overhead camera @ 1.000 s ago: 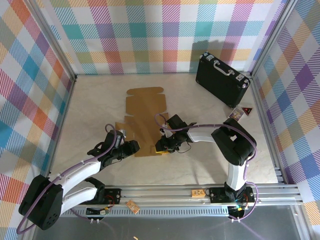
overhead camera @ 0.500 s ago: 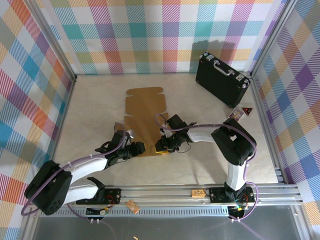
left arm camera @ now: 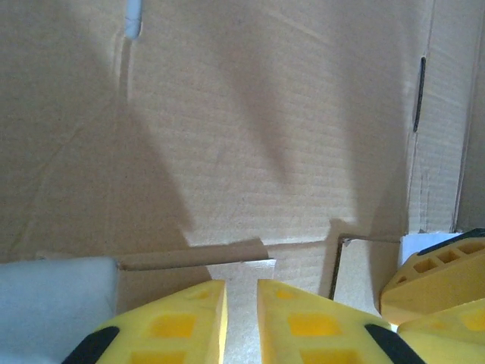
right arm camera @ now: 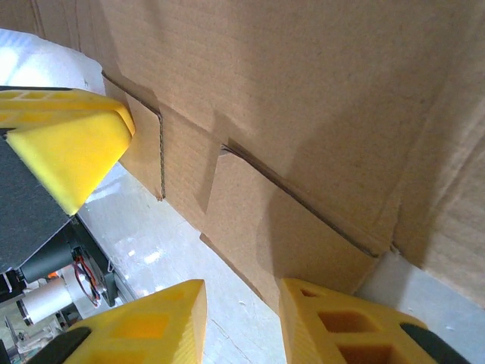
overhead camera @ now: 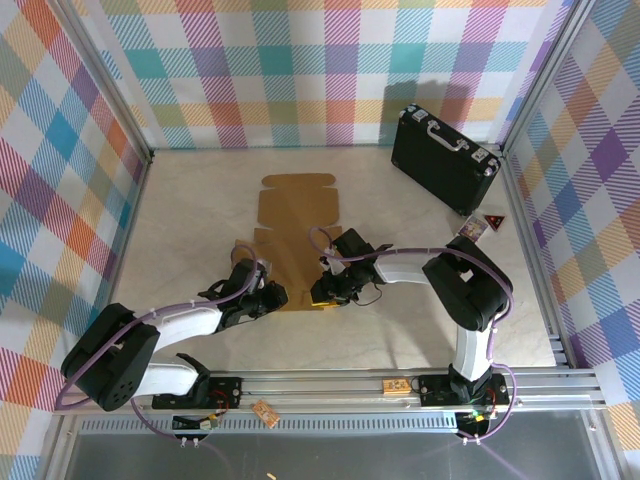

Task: Fold the paper box

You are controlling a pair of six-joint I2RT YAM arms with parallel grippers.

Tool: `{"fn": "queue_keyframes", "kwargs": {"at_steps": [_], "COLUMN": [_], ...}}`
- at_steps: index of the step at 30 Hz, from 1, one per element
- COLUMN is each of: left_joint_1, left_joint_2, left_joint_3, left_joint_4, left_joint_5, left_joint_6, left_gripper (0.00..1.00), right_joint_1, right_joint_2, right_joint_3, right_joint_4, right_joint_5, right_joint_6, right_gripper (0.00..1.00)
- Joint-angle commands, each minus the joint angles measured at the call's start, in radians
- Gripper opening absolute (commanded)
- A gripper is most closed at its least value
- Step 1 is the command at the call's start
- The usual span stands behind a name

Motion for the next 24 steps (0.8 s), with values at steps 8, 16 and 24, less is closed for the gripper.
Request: {"fn": "queue_keyframes", "kwargs": {"at_steps": [8,16,24], "left_joint_1": [-0.020,-0.021,-0.021], "left_joint_2": [0.043,0.045,0.045], "left_joint_3": [-0.005,-0.012,-0.025], "left_joint_4": [-0.126,-0.111,-0.104], "left_joint_5": [0.020,0.031,0.031], "left_joint_6": [-0.017,-0.026,-0.029], "left_gripper": [0.14,0.13,0.13], "right_joint_1": [0.037,0.040,0.038], "right_joint_2": [-0.029,0.016,0.087], "right_joint_3": [0.039,0.070,0.031], "right_joint_4": [-0.111,-0.093,-0.109], "right_joint_5": [0.102,0.077,0.118], "right_joint_6": [0.006,0.024,0.008], "right_gripper": [0.33,0.33,0.32]}}
